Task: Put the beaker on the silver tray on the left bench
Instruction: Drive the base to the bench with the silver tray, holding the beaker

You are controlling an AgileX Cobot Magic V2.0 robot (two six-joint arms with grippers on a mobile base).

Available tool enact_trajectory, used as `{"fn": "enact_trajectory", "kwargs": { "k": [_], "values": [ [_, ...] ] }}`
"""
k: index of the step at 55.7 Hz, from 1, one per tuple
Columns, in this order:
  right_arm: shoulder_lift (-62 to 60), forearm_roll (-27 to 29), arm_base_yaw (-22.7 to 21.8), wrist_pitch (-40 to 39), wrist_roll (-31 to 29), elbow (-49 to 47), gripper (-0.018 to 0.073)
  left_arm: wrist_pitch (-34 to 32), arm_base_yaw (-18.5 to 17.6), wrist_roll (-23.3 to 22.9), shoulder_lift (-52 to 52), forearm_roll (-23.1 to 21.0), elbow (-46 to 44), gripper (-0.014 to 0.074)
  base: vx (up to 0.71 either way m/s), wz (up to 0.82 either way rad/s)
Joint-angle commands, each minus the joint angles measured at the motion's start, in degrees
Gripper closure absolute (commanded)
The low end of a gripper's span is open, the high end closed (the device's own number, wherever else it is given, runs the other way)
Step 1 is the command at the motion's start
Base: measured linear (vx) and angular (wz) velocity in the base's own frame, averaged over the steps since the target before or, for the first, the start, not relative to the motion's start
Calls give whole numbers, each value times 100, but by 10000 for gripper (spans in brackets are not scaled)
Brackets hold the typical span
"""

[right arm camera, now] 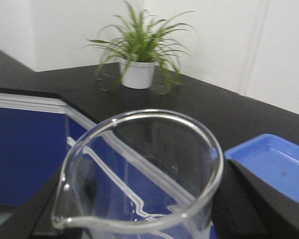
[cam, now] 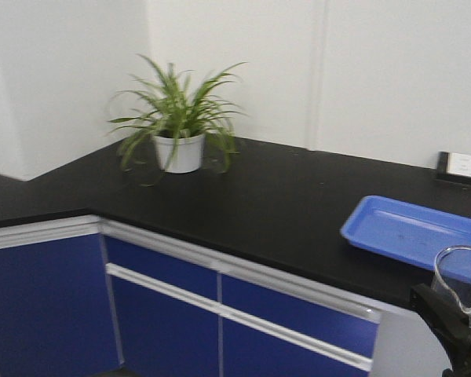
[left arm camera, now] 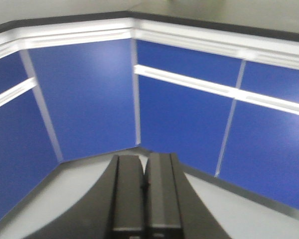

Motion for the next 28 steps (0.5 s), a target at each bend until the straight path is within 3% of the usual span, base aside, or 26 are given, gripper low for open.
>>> {"fn": "enact_trajectory", "kwargs": {
  "k": [1,28],
  "values": [
    [-57,-21,-16,-194,-4,-174,566,-442,-28,-32,-93,-43,159,595,-33,50],
    [-57,-21,-16,-194,-4,-174,566,-442,-28,-32,-93,-43,159,595,-28,60]
  ]
}}
